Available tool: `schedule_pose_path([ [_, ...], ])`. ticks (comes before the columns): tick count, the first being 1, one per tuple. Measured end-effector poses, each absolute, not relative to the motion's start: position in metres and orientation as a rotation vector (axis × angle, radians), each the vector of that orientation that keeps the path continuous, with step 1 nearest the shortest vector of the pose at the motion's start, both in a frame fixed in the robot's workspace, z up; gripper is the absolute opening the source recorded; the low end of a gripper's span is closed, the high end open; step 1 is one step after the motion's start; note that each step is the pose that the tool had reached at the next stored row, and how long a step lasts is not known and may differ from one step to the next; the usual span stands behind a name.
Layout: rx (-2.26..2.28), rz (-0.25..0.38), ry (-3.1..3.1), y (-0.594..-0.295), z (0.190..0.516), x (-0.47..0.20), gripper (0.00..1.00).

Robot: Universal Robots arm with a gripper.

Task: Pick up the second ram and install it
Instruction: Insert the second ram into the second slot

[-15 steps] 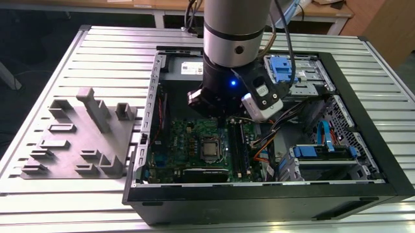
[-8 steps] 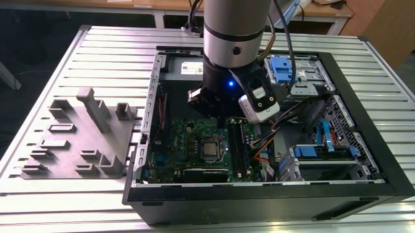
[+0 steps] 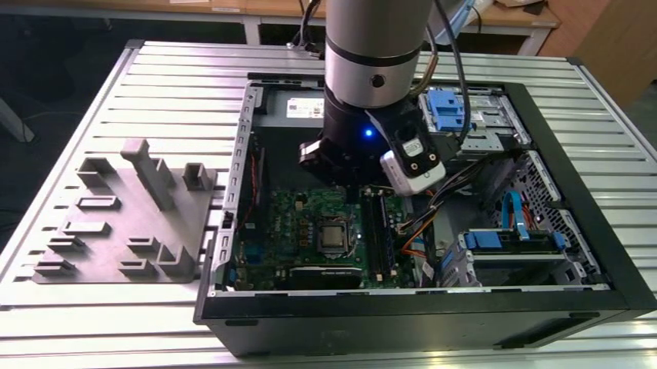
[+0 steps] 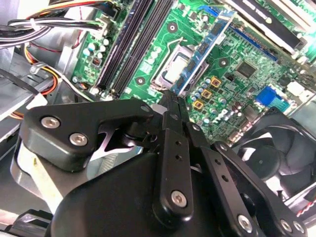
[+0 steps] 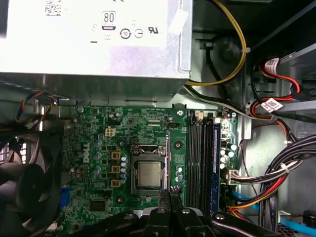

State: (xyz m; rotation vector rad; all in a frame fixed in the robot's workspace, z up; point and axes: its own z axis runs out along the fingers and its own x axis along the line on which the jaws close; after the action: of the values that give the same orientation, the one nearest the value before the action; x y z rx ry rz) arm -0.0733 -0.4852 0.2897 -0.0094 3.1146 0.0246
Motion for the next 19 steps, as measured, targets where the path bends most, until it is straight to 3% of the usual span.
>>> schedule_pose_path([
  [19,-0.009,0.025,3.115,-0.485,0.284,-0.052,0.08],
])
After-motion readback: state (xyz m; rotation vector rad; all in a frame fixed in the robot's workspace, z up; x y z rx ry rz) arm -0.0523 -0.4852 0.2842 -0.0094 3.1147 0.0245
